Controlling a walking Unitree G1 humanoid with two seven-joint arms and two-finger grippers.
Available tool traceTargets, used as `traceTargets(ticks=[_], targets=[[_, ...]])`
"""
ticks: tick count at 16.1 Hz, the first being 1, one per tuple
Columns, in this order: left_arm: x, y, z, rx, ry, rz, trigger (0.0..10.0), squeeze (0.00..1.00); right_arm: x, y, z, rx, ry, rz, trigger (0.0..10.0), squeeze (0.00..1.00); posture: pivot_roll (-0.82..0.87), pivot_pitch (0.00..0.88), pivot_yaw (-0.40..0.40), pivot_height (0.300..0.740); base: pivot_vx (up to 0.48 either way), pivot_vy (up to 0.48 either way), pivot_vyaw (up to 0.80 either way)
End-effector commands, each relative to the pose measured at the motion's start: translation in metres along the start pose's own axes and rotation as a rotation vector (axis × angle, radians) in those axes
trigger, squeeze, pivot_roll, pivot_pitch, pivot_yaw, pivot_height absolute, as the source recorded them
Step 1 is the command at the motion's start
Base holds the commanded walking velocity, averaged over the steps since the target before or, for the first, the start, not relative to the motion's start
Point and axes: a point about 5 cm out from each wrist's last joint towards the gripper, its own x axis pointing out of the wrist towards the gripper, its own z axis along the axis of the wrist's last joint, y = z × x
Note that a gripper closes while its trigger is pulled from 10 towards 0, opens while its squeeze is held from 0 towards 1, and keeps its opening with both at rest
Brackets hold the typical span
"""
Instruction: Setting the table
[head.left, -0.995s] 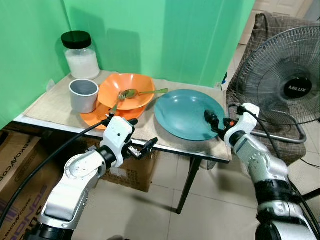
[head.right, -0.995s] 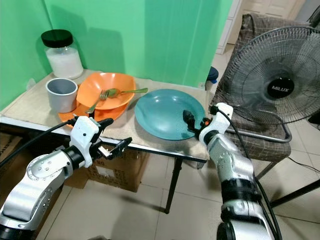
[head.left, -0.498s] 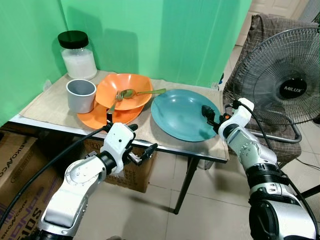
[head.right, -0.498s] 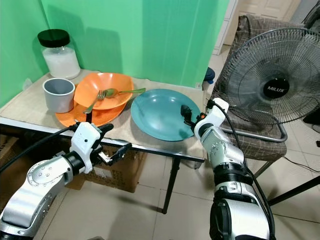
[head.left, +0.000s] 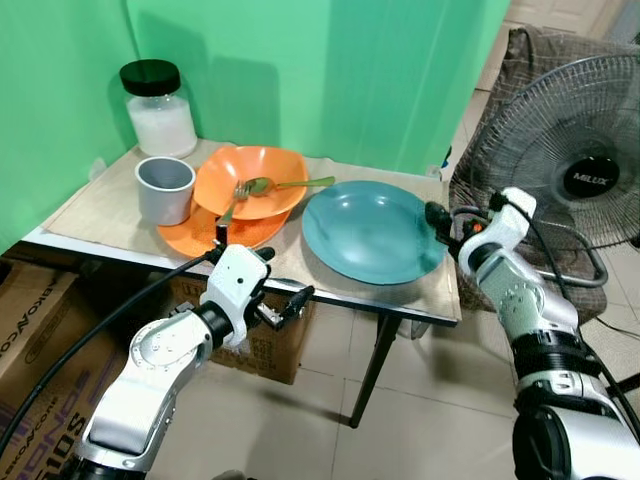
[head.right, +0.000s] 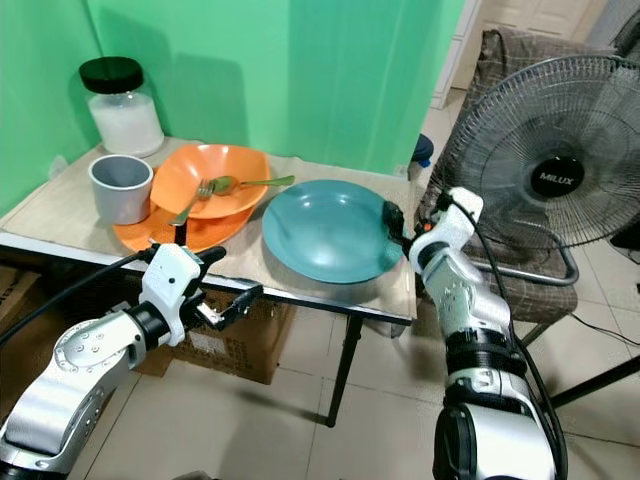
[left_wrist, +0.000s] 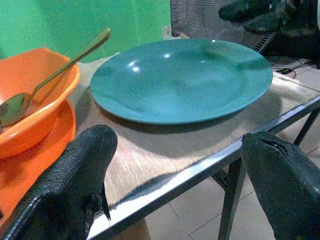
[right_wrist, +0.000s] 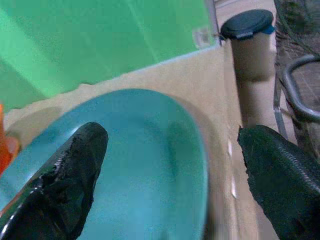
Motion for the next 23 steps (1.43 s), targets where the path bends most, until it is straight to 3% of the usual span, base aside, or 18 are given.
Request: traceTargets(ticks=[1, 3, 6, 7, 8, 11, 12, 14, 23], targets=[[0.003, -0.002, 0.003, 0.022, -0.011, -0.021, 10.0, 1.0, -0.002, -0.001, -0.006, 0.004, 0.027, -0.006, 10.0, 0.0, -0.08, 0.0, -0.039, 0.74, 0.0, 0.0, 0.0], [0.006, -0.002, 0.005, 0.025, -0.015, -0.029, 10.0, 1.0, -0.003, 0.003, -0.021, 0.025, 0.079, 0.001, 10.0, 0.0, -0.08, 0.0, -0.037, 0.74, 0.0, 0.0, 0.0], [0.008, -0.001, 0.006, 0.027, -0.02, -0.031, 10.0, 1.0, -0.002, 0.011, -0.024, 0.063, 0.093, 0.038, 10.0, 0.0, -0.08, 0.0, -0.044, 0.74, 0.0, 0.0, 0.0], [0.011, -0.002, 0.01, 0.031, -0.032, -0.028, 10.0, 1.0, -0.002, 0.016, -0.023, 0.097, 0.097, 0.067, 4.8, 0.0, -0.08, 0.0, -0.076, 0.74, 0.0, 0.0, 0.0], [0.01, -0.002, 0.011, 0.029, -0.039, -0.02, 10.0, 1.0, -0.002, 0.019, -0.023, 0.114, 0.103, 0.078, 3.6, 0.0, -0.08, 0.0, -0.078, 0.74, 0.0, 0.0, 0.0], [0.006, -0.002, 0.008, 0.025, -0.03, -0.016, 10.0, 1.0, -0.003, 0.024, -0.026, 0.118, 0.114, 0.093, 2.4, 0.0, -0.08, 0.0, -0.06, 0.74, 0.0, 0.0, 0.0], [0.005, -0.002, 0.007, 0.026, -0.026, -0.018, 10.0, 1.0, -0.002, 0.026, -0.027, 0.125, 0.118, 0.096, 1.3, 0.0, -0.08, 0.0, -0.057, 0.74, 0.0, 0.0, 0.0], [0.006, -0.002, 0.009, 0.028, -0.028, -0.018, 10.0, 1.0, -0.003, 0.027, -0.029, 0.137, 0.125, 0.102, 0.0, 0.0, -0.08, 0.0, -0.057, 0.74, 0.0, 0.0, 0.0], [0.007, -0.001, 0.009, 0.034, -0.032, -0.016, 10.0, 1.0, -0.003, 0.028, -0.03, 0.144, 0.136, 0.102, 0.0, 0.0, -0.08, 0.0, -0.057, 0.74, 0.0, 0.0, 0.0]])
